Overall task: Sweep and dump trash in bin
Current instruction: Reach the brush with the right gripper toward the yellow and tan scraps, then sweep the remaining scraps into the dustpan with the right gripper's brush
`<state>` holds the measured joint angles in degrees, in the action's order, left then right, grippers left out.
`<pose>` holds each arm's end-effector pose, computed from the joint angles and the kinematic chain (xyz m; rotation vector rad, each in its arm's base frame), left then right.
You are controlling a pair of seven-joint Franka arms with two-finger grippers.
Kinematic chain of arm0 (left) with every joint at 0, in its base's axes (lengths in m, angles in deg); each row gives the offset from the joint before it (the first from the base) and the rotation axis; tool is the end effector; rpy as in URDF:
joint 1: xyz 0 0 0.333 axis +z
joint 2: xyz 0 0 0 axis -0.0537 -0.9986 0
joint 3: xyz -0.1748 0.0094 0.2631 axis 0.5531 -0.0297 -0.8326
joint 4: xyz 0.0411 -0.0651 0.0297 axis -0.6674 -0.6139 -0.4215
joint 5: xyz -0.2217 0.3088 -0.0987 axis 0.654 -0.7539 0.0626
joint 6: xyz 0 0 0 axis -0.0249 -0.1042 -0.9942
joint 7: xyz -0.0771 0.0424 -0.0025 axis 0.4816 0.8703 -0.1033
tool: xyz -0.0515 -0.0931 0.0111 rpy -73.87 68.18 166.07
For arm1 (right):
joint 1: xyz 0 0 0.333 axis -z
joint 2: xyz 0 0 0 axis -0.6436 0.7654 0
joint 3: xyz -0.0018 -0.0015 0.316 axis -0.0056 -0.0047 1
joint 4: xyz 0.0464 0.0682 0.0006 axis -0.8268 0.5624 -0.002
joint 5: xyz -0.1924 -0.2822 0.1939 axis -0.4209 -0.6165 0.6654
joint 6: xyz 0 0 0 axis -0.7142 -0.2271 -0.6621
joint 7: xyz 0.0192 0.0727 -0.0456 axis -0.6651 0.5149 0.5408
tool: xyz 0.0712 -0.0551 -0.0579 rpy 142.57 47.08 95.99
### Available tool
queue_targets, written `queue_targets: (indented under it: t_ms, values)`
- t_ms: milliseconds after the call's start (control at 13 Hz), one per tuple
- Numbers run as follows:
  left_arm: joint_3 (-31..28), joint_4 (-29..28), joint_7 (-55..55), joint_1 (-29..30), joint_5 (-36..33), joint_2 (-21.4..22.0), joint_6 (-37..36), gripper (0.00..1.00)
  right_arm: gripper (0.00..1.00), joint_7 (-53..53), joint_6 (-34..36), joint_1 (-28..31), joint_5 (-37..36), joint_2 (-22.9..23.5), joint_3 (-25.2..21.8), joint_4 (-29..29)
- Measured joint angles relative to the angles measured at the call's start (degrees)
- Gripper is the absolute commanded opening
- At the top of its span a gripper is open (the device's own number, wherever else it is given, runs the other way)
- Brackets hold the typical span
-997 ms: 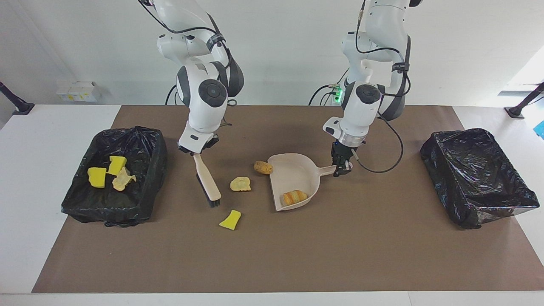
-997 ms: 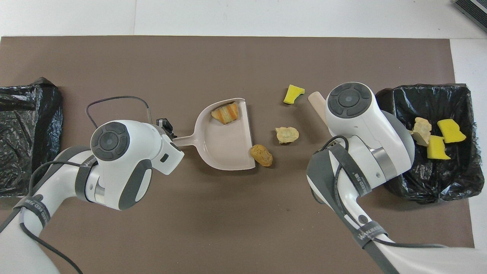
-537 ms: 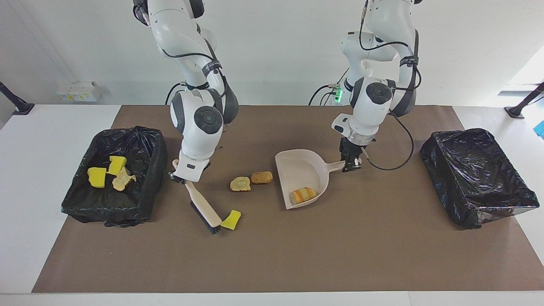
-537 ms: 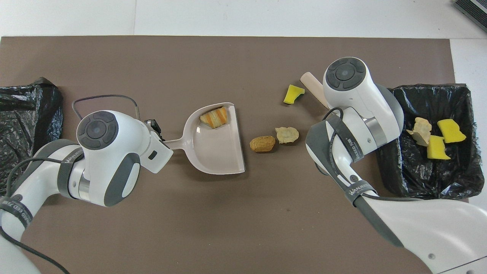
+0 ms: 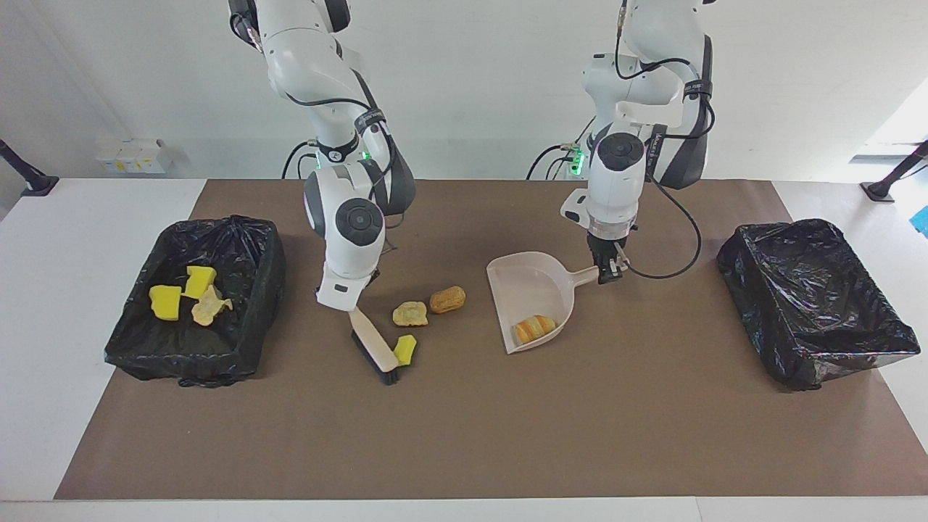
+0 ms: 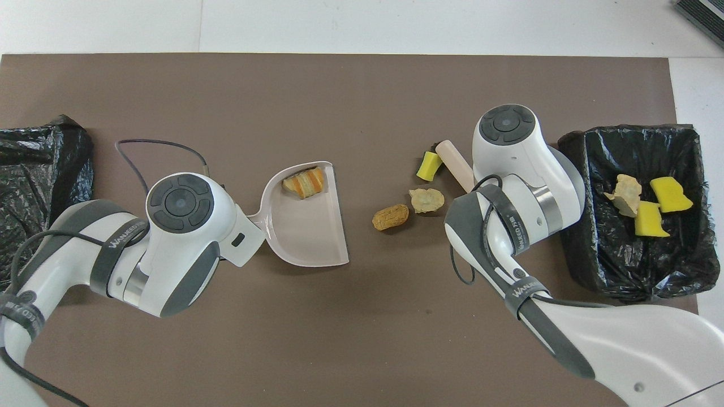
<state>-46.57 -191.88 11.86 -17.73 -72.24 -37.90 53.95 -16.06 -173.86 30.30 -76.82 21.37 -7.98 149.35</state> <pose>0.5079 -0.2141 0.3770 -2.1784 2.0382 0.1178 0.5863 0.1567 0.3351 2.7930 0.7344 -0.4654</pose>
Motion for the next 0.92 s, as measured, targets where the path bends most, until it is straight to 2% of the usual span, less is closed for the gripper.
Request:
queue_targets:
  t_ms: [307, 537, 767, 920]
  values:
    - [0.2, -1.6, 2.2, -0.1, -0.1, 0.8, 0.7, 0.00, 0.00, -10.8, 3.8, -2.8, 6.9, -3.5, 0.1, 4.6]
    - [0.3, -3.1, 6.5, -2.1, -0.1, 0.5, 4.4, 0.00, 0.00, -15.3, 5.4, -5.1, 10.6, -4.3, 0.2, 5.4]
    - [0.4, -3.5, 7.9, -2.9, -0.1, -0.4, 6.4, 0.00, 0.00, -17.2, 4.6, -6.8, 16.6, -4.5, 0.2, 5.5]
    - [0.3, -3.5, 7.9, -2.9, -0.1, -0.5, 6.7, 0.00, 0.00, -17.5, 2.4, -7.1, 23.3, -4.5, 0.1, 5.9]
